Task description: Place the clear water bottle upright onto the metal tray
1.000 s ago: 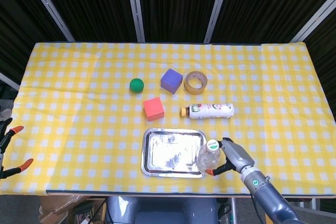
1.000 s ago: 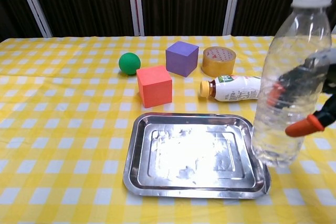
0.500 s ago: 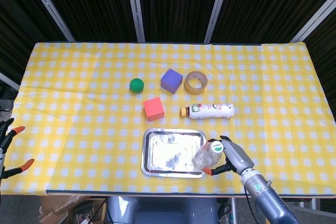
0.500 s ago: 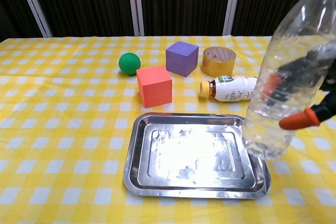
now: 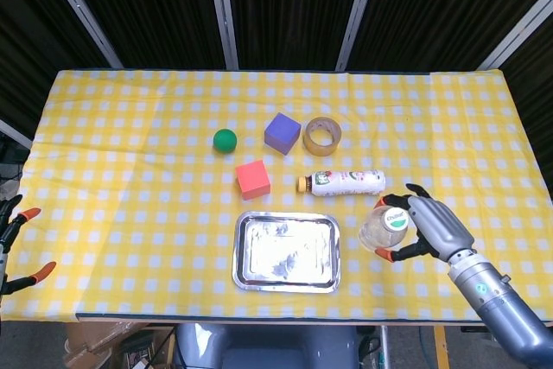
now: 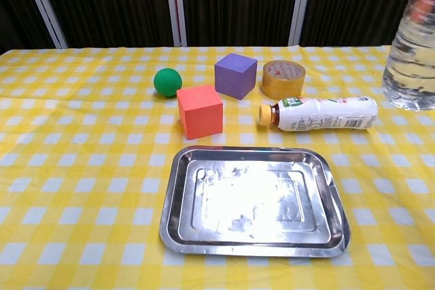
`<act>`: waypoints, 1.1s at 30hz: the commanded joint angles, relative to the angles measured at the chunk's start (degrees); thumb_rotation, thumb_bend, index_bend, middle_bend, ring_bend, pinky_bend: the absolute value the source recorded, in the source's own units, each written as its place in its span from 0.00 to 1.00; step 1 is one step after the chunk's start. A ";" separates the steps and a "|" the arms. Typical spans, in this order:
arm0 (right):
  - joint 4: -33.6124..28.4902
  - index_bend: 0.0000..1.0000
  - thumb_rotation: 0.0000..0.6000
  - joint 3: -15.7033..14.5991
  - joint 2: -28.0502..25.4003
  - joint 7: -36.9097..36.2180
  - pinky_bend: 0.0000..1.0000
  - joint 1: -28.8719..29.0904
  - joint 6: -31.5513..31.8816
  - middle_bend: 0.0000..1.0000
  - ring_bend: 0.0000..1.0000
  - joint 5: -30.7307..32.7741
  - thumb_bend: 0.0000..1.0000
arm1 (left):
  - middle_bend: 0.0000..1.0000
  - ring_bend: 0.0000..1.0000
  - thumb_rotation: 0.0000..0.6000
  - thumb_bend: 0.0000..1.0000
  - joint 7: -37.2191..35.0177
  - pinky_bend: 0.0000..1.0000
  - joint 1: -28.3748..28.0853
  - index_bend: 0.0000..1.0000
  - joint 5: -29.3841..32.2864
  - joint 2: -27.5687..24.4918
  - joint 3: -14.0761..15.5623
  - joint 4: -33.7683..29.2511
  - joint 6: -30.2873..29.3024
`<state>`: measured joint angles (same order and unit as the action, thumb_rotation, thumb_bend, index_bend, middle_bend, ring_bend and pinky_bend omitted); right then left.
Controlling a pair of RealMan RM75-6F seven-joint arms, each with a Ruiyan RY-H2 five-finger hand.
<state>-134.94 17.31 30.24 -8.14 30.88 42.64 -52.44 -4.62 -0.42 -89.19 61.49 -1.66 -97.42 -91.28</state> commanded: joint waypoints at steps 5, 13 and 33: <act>-0.05 0.76 1.00 -3.18 2.54 -3.31 0.00 -0.57 -5.91 0.62 0.30 -1.06 0.60 | 0.02 0.00 1.00 0.15 0.15 0.00 -0.04 0.19 0.11 0.08 -0.03 0.01 0.13; -0.05 0.76 1.00 -6.43 20.04 -4.39 0.00 -4.46 4.71 0.62 0.30 -3.39 0.62 | 0.02 0.00 1.00 0.15 0.68 0.00 -0.22 0.19 0.35 0.40 -0.09 0.16 0.49; 16.25 0.76 1.00 -9.75 18.26 -19.05 0.00 -14.84 13.47 0.62 0.30 -15.74 0.62 | 0.02 0.00 1.00 0.15 3.56 0.00 -0.83 0.19 0.96 1.80 -0.10 0.42 1.76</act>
<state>-122.72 8.55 51.15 -22.93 18.08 56.65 -65.80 -1.14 -1.22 -88.22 63.22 -1.78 -96.96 -89.55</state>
